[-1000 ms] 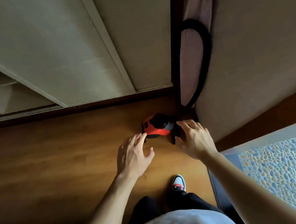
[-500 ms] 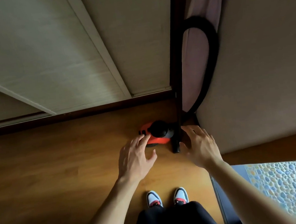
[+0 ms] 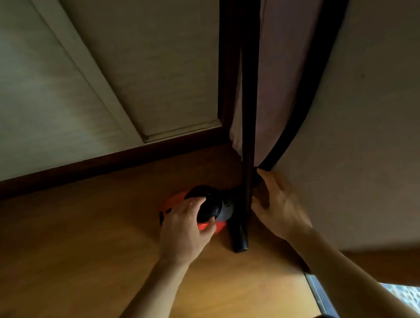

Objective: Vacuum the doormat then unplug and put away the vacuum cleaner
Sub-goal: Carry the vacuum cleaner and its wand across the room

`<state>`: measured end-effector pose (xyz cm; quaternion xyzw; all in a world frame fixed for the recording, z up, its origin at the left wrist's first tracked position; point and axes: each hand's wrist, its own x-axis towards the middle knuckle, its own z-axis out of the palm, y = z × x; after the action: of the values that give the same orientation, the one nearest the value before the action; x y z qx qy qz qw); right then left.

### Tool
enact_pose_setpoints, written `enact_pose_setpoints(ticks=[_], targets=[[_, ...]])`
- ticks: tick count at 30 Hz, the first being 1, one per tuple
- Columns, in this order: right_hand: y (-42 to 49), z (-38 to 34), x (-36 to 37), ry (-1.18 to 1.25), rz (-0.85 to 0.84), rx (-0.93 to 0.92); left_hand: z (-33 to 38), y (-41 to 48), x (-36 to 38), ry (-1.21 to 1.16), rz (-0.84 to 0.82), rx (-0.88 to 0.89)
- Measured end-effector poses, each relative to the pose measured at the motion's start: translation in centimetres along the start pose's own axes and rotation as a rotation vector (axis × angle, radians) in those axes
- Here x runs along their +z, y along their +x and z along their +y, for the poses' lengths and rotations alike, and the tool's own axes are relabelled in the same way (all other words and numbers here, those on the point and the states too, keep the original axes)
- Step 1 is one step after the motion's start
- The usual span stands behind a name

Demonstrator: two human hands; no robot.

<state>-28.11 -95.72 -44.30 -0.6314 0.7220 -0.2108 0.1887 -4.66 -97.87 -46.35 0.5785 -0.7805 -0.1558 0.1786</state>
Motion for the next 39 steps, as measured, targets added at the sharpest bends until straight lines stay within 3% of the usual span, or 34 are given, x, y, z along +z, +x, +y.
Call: enact_pose_setpoints(ticks=[8,11,15,20,28,34,39], targets=[[5.7,6.0,9.7,0.05,0.405,-0.14,-8.0,5.1,12.0,-0.014,-0.004,0.035],[7.2,7.0,11.9,0.162,0.452,-0.19,-9.9,5.8,14.7,-0.065,-0.052,0.053],[9.6,7.8,14.3,0.342,0.521,-0.201,-11.6,6.3,16.9,-0.008,0.009,0.123],[11.7,8.1,14.5,0.52,0.467,-0.141,-12.2,6.4,18.0,0.034,-0.022,0.15],[12.4,7.5,15.2,0.781,0.443,-0.116,-12.0,9.2,17.6,0.08,-0.08,0.033],[12.6,7.0,15.7,0.841,0.492,-0.159,-12.6,11.0,18.1,-0.145,-0.322,-0.043],[12.4,7.2,16.1,0.822,0.482,-0.173,-12.6,11.3,18.7,-0.11,-0.313,-0.051]])
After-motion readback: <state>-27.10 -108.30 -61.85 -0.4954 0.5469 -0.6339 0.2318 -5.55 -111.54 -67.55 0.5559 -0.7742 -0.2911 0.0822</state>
